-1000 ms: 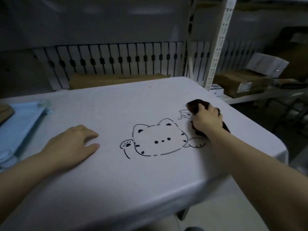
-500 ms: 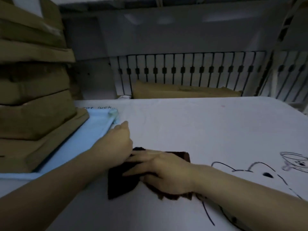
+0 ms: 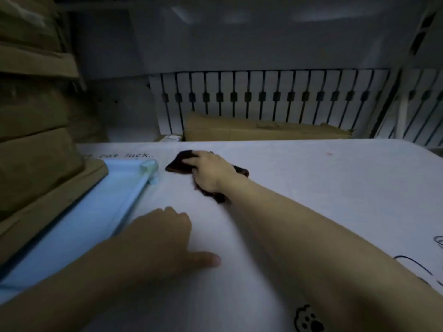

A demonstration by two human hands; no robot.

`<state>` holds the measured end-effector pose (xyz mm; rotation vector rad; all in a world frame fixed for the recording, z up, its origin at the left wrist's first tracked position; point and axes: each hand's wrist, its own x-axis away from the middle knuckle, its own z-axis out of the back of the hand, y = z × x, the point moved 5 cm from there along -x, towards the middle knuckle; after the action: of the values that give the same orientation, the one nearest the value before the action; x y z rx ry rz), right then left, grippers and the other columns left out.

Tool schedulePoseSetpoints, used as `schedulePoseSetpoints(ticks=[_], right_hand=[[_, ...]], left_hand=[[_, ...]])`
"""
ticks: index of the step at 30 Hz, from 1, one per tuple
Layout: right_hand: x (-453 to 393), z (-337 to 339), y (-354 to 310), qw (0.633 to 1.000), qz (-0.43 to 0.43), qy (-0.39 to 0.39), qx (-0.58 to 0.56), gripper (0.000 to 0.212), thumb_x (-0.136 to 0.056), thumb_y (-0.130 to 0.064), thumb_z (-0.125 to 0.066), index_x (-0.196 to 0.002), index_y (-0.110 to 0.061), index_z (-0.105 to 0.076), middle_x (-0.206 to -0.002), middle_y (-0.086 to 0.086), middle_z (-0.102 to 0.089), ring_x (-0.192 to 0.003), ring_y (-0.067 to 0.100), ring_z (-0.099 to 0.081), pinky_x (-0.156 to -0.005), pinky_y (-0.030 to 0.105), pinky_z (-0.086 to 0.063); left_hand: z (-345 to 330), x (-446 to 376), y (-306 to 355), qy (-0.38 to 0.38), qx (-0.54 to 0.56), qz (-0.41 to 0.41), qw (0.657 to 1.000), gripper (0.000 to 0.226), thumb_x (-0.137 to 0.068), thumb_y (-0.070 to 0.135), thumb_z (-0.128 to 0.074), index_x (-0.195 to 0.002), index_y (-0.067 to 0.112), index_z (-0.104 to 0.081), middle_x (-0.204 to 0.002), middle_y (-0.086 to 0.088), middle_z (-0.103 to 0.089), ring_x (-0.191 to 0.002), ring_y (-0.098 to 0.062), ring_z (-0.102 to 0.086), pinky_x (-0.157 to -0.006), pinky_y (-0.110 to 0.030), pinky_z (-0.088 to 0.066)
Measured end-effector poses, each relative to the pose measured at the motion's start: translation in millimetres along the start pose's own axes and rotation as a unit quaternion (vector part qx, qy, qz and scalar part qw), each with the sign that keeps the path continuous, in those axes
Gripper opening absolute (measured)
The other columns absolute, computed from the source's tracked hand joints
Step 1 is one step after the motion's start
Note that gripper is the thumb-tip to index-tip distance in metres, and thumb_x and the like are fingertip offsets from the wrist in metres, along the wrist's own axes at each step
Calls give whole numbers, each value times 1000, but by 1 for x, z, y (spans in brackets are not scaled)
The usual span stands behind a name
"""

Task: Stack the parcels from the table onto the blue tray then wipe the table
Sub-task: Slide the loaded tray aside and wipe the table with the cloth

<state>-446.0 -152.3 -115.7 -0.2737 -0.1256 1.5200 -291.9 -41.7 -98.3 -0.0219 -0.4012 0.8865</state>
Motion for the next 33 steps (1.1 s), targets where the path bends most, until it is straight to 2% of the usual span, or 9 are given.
schedulePoseSetpoints(ticks=[7, 10, 13, 15, 17, 20, 23, 28, 33], right_hand=[[67, 62, 156, 964, -249, 83, 50, 53, -88, -16, -53, -139, -30, -51, -140, 11, -50, -126, 38, -48, -110, 46, -35], [135, 86, 236, 916, -381, 102, 72, 51, -86, -18, -55, -135, -30, -52, -136, 13, -50, -124, 38, -48, -109, 48, -36], [177, 94, 270, 871, -479, 94, 54, 54, -91, -16, -52, -144, -25, -44, -144, 16, -40, -129, 41, -40, -110, 53, -35], [174, 93, 262, 889, -444, 108, 20, 55, -93, -15, -47, -144, -35, -45, -145, 12, -41, -127, 42, -41, -102, 53, -46], [158, 89, 230, 940, -322, 108, -18, 55, -95, -13, -42, -138, -47, -49, -145, 4, -46, -127, 36, -46, -99, 45, -50], [142, 67, 160, 991, -117, 54, -46, 52, -96, -11, -45, -142, -35, -51, -153, 2, -43, -138, 26, -41, -112, 35, -34], [138, 55, 139, 999, -20, 18, -40, 48, -100, -12, -44, -146, -28, -48, -159, 1, -35, -143, 22, -35, -116, 33, -27], [155, 93, 254, 964, -249, 98, 6, 58, -94, -16, -48, -146, -40, -41, -142, 10, -50, -116, 34, -54, -96, 43, -49], [214, 118, 333, 897, -424, 110, 63, 58, -88, -9, -50, -144, -26, -44, -143, 15, -44, -133, 39, -39, -119, 52, -21]], left_hand=[[2, -1, 9, 52, -1, 52, 997, 68, -79, 85, -21, -100, 23, -39, -109, -1, -53, -103, -21, -55, -84, -33, -44], [10, -4, 22, 75, -25, 47, 996, 72, -84, 80, -19, -120, 22, -42, -129, -3, -49, -122, -22, -48, -98, -39, -42], [15, -19, 56, 66, 19, -46, 997, 77, -91, 72, -23, -152, 24, -21, -161, -4, -19, -148, -24, -19, -119, -46, -20], [22, -36, 82, 46, 74, -90, 992, 83, -91, 73, -26, -157, 26, -7, -166, -1, 0, -152, -22, -3, -123, -45, -7], [29, -54, 104, 46, 109, -108, 987, 85, -89, 76, -26, -157, 30, -4, -166, 0, 5, -152, -22, 3, -123, -47, -3], [34, -73, 130, 46, 108, -122, 985, 87, -83, 82, -26, -155, 39, -3, -166, 2, 5, -152, -23, 7, -121, -54, -2], [37, -78, 140, 55, 89, -129, 986, 103, -65, 94, -23, -153, 42, -12, -165, 0, -7, -151, -26, -5, -118, -56, -17], [44, -71, 139, 54, 100, -124, 986, 116, -52, 97, -28, -154, 43, -17, -165, -5, -12, -151, -24, -15, -121, -39, -19], [47, -72, 139, 56, 99, -126, 985, 113, -53, 96, -31, -153, 43, -19, -164, -4, -15, -150, -23, -20, -118, -36, -20]])
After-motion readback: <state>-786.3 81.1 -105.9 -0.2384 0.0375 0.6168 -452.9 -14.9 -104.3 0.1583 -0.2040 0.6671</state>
